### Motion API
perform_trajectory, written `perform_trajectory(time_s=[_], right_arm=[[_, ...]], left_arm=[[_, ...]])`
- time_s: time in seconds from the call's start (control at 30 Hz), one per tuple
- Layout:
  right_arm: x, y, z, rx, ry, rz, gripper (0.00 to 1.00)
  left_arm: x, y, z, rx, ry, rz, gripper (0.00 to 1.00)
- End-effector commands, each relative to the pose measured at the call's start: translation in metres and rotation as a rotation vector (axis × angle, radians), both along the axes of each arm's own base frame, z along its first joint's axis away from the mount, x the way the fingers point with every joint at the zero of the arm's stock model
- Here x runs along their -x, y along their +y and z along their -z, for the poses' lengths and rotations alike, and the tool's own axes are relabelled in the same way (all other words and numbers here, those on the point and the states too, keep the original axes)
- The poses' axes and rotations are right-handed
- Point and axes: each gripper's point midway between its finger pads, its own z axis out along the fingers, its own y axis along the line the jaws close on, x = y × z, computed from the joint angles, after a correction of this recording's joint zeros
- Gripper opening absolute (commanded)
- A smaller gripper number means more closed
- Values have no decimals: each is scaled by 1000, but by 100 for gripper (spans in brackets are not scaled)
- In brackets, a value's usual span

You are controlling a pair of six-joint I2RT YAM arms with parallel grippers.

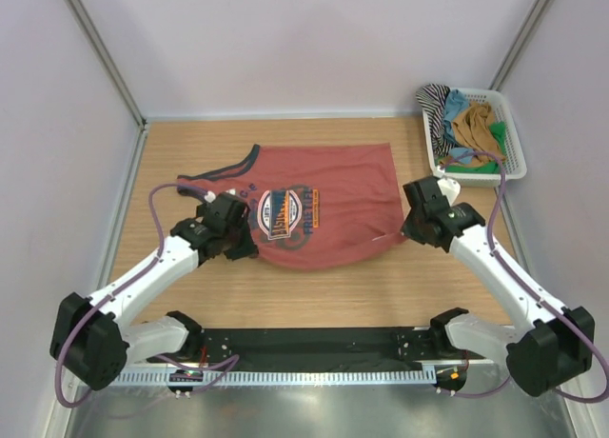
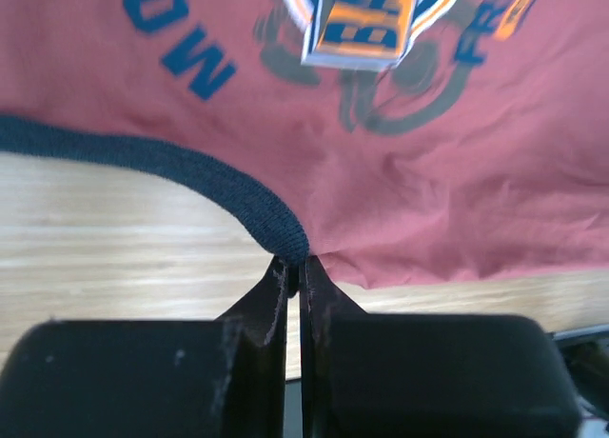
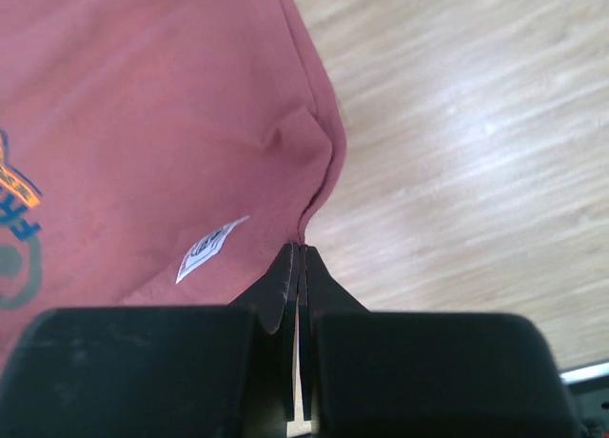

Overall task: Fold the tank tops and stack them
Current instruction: Fold the tank top

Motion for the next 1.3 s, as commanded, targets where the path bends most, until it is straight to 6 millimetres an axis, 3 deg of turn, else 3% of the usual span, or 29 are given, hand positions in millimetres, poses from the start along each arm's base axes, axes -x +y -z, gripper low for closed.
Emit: perform_trajectory(time_s=[0.0,0.13,0.47,0.8,1.07,1.2,1.27], right_arm=[[-35,-10,-30,35,-92,12,1],[-56,-13,-35,20,-93,20,1],[-108,-21,-38,8,-84,35,1],[-157,-17,-23,-11,-41,41,1],[-194,-17,-9,-20,-26,62,1],[-210,-15,9,-17,4,64,7],[-218,-16,11,-19,0,73,20]], left_arm=[[-27,8,-24,-20,-71,-30,0],[-50,15,-38,-25,-94,-61,0],[-100,23,-35,-51,-62,-90,0],[-143,25,-46,-42,-67,-102,0],[-174,27,-34,-51,-35,-128,0],[-191,22,-25,-36,-12,-125,0],[-197,24,-12,-46,18,-132,9]])
